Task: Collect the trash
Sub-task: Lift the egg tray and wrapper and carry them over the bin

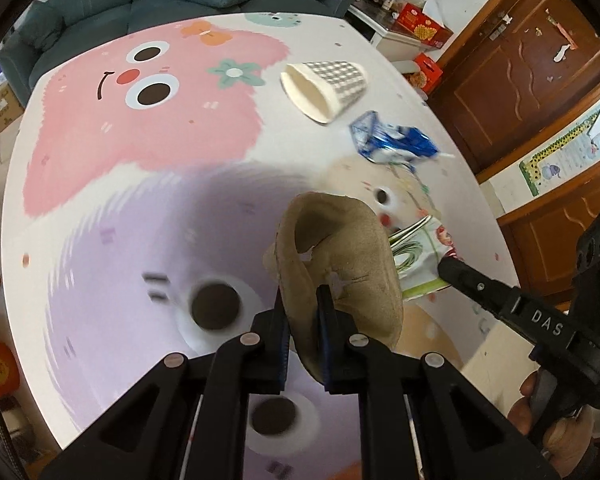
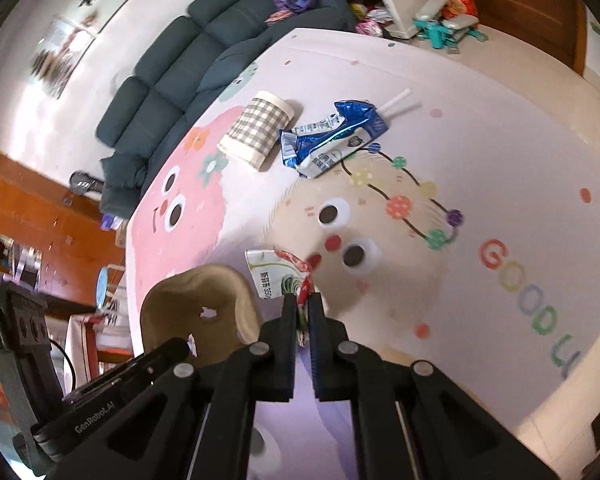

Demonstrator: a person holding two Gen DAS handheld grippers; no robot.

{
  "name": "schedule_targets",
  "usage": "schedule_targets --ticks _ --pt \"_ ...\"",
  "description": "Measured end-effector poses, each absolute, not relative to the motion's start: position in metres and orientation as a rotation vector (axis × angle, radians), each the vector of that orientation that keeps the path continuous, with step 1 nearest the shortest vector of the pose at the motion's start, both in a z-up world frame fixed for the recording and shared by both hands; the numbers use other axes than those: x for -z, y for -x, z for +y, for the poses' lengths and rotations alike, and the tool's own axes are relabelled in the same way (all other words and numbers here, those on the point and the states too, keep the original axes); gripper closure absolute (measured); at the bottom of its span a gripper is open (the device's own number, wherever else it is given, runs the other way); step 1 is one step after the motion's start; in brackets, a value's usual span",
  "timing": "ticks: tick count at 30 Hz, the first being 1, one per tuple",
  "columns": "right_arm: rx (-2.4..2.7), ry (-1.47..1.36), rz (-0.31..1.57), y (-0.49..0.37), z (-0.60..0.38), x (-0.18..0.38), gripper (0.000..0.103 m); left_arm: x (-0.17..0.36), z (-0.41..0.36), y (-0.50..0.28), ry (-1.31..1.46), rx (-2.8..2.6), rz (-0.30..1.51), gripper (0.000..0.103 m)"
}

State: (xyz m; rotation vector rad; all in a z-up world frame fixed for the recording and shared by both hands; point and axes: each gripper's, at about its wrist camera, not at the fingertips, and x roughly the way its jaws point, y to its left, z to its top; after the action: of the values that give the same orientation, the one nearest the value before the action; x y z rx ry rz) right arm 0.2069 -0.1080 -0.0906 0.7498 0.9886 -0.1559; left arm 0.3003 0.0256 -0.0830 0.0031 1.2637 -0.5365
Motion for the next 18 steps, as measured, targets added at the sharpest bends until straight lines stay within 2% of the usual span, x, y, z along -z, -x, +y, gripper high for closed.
schedule_targets --ticks 8,18 --pt "0.015 -0.664 1.006 -0.13 -0.129 0.078 0.098 0.057 0.001 -0.199 0.055 0.446 1.197 0.093" --pt "-0.092 -0.592 1.057 -0.034 -0.159 0.077 0.098 0.054 -0.029 -0.084 0.025 0.37 1.203 0.093"
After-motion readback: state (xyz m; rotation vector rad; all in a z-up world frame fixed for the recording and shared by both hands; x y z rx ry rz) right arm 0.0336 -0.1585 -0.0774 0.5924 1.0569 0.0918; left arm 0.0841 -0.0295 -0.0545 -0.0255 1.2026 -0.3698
